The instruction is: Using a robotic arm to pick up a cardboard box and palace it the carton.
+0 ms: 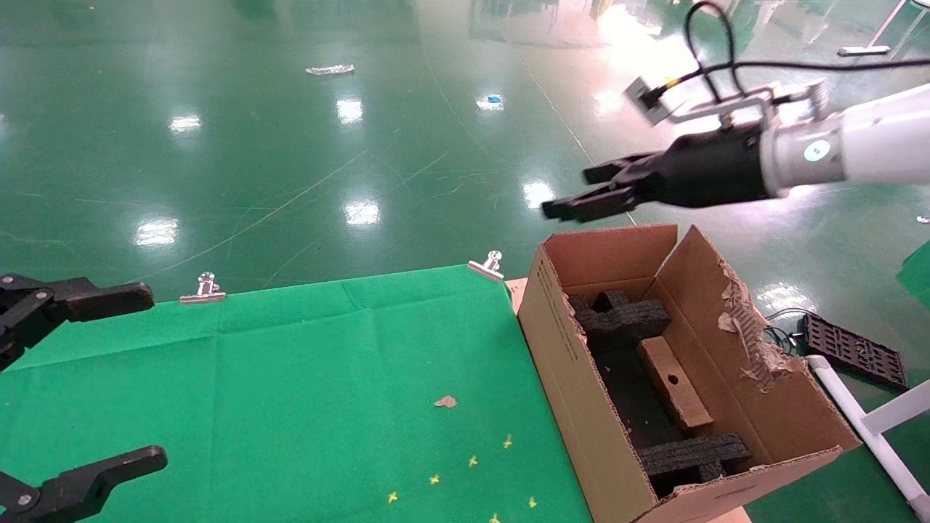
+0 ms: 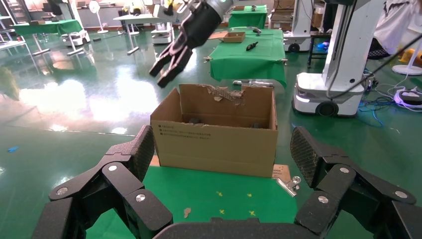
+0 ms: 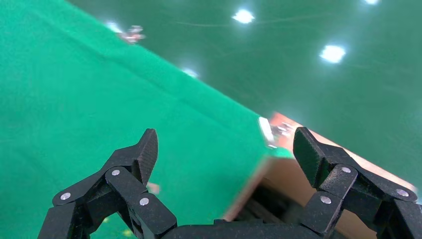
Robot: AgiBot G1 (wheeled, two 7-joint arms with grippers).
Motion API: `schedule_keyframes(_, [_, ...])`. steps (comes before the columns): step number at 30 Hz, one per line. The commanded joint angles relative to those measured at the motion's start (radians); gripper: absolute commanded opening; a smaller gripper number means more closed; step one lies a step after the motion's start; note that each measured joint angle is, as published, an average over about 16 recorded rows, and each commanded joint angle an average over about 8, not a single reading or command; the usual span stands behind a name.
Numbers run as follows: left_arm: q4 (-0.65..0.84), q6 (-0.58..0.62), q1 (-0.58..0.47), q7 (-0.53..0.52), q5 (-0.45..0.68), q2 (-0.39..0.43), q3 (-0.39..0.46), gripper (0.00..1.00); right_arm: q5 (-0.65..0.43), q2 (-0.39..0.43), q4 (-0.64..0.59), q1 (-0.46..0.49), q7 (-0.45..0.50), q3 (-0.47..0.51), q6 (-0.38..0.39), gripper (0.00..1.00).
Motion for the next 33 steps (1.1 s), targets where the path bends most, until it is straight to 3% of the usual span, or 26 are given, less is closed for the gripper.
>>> schedule_keyframes(1, [0.000,0.000,0.000,0.000,0.000,0.000,0.000,1.00,0.016,0.004,0.036,-0.039,-0.012,0.040,-0.008,1.00])
schedule_keyframes(33, [0.000,-0.001,0.000,0.001,-0.001,-0.001,0.002,1.00,0.278,0.063,0.620,-0.670,-0.207,0.695,-0.146,1.00])
